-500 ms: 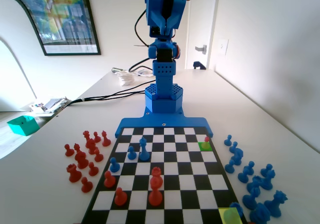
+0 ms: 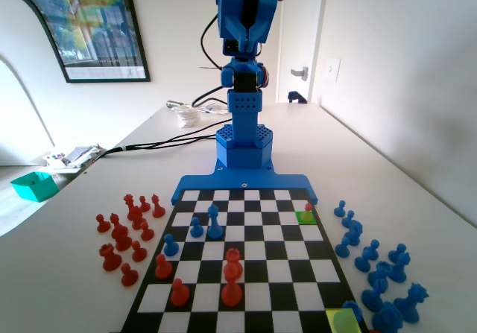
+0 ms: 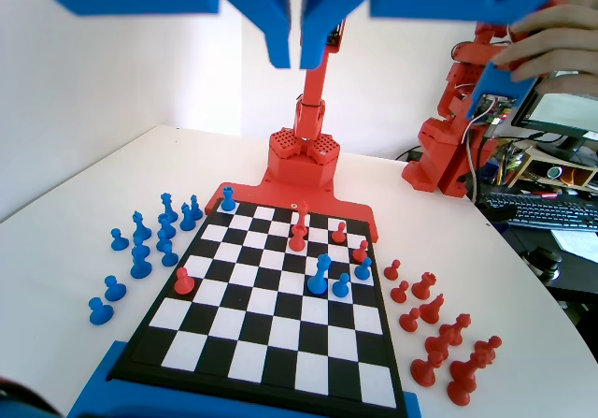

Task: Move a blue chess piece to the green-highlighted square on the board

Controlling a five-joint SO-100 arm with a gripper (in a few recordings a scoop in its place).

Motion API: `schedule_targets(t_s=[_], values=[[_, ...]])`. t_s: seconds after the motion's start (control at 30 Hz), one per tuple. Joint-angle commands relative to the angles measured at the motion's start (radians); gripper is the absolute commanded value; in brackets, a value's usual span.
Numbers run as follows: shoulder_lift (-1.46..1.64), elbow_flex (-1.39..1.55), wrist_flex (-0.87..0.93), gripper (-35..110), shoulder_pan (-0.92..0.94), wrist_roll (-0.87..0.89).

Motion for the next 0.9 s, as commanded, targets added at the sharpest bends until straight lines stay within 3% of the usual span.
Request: schedule_targets(t_s=[0.0, 0.67, 0.87], values=[[0.003, -0.009, -0.002, 6, 0.006, 0.005], [0.000, -0.017, -0.003, 1, -0.002, -0.018], [-0.143, -0.179, 0.043, 1, -0.038, -0.025]])
